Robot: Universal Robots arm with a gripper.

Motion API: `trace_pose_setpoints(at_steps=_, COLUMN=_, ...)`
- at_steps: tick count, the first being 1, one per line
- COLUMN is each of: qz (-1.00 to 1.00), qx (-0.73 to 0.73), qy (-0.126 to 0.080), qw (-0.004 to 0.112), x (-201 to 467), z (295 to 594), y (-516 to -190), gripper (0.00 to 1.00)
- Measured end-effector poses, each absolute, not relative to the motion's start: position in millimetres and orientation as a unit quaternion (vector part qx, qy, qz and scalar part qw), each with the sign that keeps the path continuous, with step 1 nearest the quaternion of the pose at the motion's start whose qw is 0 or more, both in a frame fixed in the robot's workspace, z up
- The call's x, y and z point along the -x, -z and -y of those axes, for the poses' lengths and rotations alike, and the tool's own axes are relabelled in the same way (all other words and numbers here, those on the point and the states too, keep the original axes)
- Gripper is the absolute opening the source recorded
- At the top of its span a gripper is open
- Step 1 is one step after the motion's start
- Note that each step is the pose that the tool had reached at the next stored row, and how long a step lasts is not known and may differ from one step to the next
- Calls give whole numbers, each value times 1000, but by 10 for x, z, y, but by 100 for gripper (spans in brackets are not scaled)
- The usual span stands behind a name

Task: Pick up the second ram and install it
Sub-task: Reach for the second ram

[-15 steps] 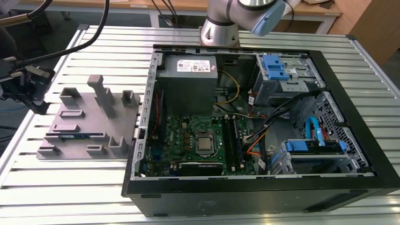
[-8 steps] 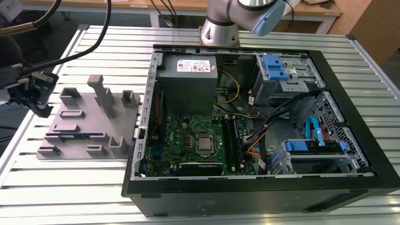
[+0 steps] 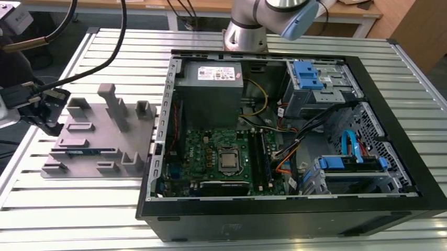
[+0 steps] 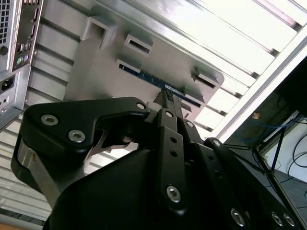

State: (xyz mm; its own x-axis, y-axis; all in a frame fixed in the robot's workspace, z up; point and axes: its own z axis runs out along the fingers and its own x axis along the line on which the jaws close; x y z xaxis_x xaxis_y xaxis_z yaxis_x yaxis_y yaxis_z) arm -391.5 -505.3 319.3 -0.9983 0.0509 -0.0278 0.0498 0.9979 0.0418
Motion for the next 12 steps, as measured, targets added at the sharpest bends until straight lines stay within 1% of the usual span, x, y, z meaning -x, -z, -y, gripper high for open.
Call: trace_pose_setpoints(at_steps=12, qz=-999, qx=-25, qy=-20, qw=14, x=3916, z=5053, y=-2983, gripper=11)
